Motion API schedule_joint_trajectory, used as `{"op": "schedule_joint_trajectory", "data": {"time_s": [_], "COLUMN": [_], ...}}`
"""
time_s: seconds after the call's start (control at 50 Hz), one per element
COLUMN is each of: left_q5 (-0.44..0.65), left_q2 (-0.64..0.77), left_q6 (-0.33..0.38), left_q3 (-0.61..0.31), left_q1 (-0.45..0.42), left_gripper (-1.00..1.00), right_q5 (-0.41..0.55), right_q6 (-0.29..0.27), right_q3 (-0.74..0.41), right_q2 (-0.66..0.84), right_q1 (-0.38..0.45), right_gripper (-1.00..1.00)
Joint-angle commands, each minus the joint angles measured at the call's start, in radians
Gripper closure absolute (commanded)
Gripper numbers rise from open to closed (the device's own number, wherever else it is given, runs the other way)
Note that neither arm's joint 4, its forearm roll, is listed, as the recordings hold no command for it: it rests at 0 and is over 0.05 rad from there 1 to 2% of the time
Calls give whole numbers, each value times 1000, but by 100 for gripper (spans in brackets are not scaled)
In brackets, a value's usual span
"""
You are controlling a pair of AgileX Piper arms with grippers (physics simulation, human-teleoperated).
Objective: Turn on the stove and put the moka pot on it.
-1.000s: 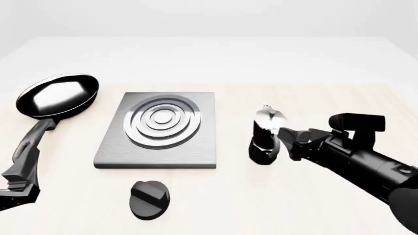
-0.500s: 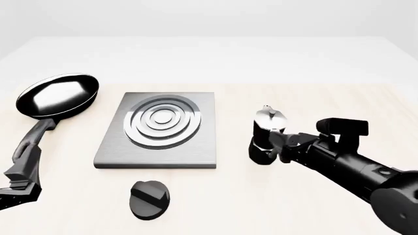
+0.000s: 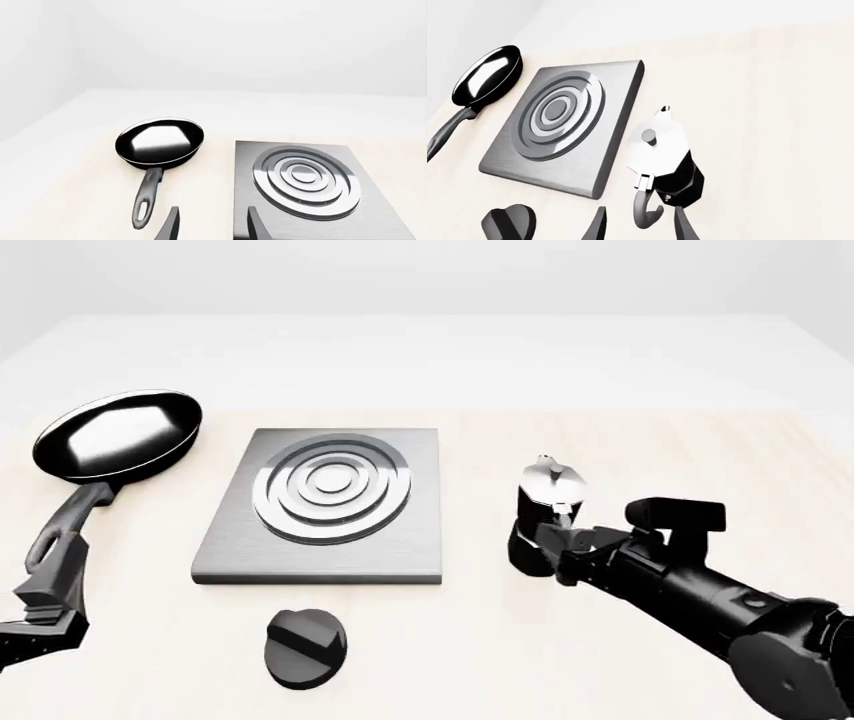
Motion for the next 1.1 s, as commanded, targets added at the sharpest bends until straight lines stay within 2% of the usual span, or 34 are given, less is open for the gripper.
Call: {"op": "schedule_joint_trajectory", "data": {"time_s": [0.02, 0.1, 0.4, 0.48, 0.66, 0.68, 0.82, 0.9, 1.02, 1.1], "left_q5": [-21, -78, -84, -82, -77, -77, -69, -69, -56, -43], "left_q2": [27, 104, 112, 109, 102, 101, 89, 87, 71, 54], "left_q6": [1, -10, -9, -10, -9, -10, -10, -10, -9, -10], "left_q3": [0, 0, 1, 1, 1, 1, 1, 1, 1, 1], "left_q1": [1, 8, 5, 6, 8, 8, 8, 8, 3, 0], "left_gripper": [-100, -100, -100, -100, -100, -100, -100, -100, -100, -100], "right_q5": [-42, -52, -97, -145, -164, -162, -171, -144, -16, 114], "right_q6": [6, 2, 8, 33, 44, 37, 42, 36, 4, -24], "right_q3": [0, -5, -14, 1, 4, 4, 26, 37, 39, 19], "right_q2": [54, 73, 133, 168, 178, 174, 156, 117, -20, -133], "right_q1": [10, 13, 13, 12, 7, 5, 13, 4, -17, -29], "right_gripper": [-100, -100, -100, -100, -100, 100, 100, 100, 100, 100]}}
